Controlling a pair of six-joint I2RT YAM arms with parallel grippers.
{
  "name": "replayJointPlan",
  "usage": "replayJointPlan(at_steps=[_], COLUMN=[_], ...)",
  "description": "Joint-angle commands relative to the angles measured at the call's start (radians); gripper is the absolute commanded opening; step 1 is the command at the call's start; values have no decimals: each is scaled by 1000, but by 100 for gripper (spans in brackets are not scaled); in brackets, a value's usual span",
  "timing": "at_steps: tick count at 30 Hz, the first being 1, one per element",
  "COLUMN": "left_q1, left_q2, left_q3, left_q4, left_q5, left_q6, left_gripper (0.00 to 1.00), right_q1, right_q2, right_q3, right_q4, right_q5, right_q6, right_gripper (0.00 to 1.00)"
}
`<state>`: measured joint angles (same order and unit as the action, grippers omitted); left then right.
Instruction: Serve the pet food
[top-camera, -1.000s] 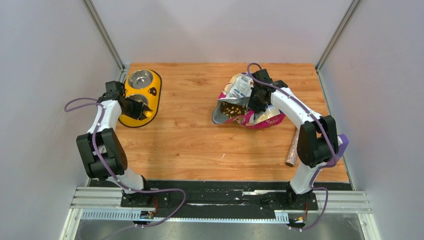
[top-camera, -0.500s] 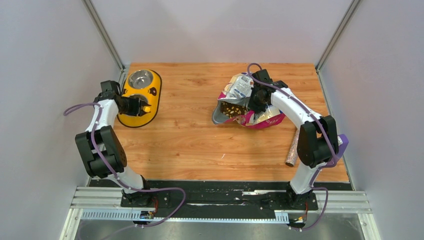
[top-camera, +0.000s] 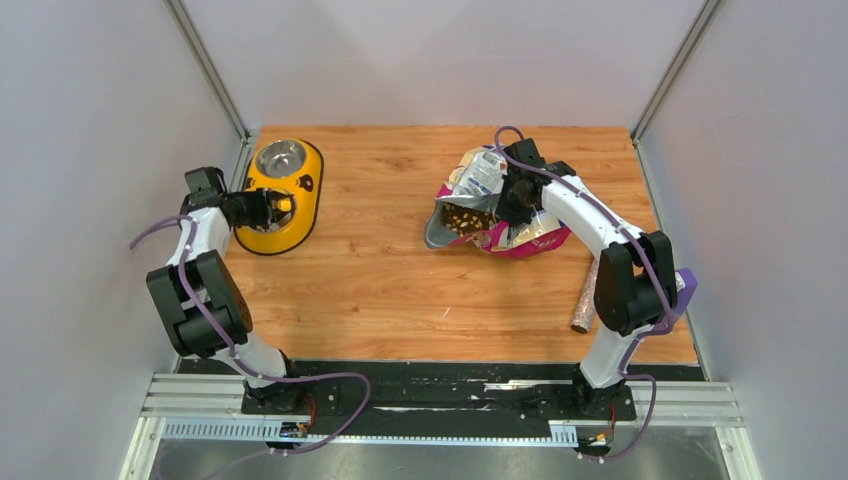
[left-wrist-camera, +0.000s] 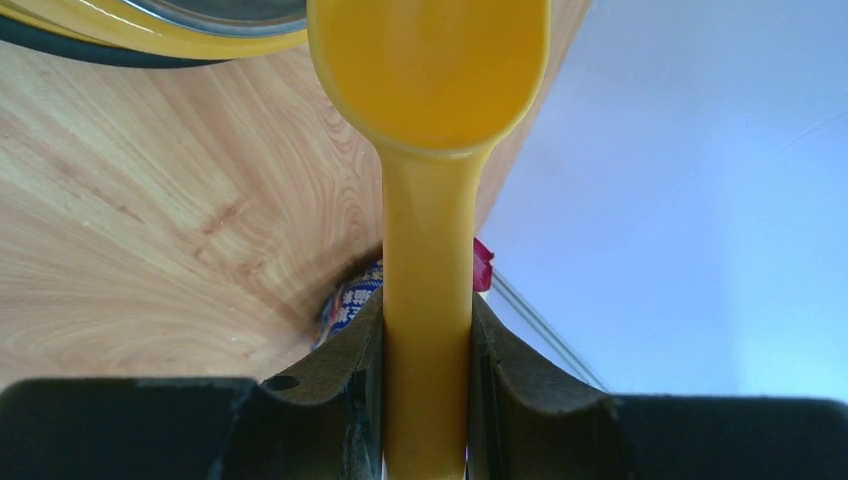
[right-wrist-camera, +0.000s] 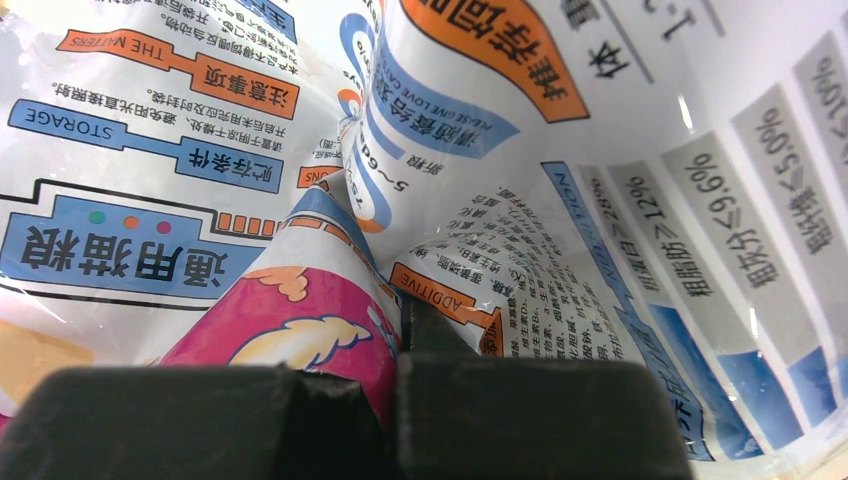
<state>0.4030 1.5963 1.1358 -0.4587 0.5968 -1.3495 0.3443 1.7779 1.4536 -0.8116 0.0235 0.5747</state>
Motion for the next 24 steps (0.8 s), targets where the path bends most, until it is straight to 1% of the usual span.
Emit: replayJointPlan(at_steps=[1,9,14,16,17,18,19,20,21,22,23,24], left_q1=[13,13,13,11,9,1,-7,-28,-39,-65,-77,-100], left_q2=[-41,-84,-127,-146,-152,-162,-166,-173,-175,-180,-182,-183], left_q3=[-44,-98,-95,-66,-53,-19,-2,35,47,61,68,72], left_q4=[151,207,171,98,36,-3,-68,-98,-156,-182,-192,-228], left_q5=[108,128,100,60,44,3,-19,-55,-70,-91,-95,-100], left_q6=[-131,-231,-206,-135,-60,-18,72,116,197,229,299,327], left_gripper=[0,0,0,0,0,0,0,0,0,0,0,0], right_q1=[-38,-38,-38,-37,-38,-38,-38,-37,-37,-38,-38,-37], right_q2=[2,3,4,2,1,0,-1,-1,0,1,2,4], right_q3=[16,17,22,25,26,26,28,31,33,35,36,40], right_q4=[21,21,21,21,21,22,20,21,22,22,21,21], right_q5=[85,86,85,84,83,80,76,71,67,64,59,55], right_q6=[14,15,11,8,6,5,4,1,-1,-2,-3,-6], right_gripper=[0,0,0,0,0,0,0,0,0,0,0,0])
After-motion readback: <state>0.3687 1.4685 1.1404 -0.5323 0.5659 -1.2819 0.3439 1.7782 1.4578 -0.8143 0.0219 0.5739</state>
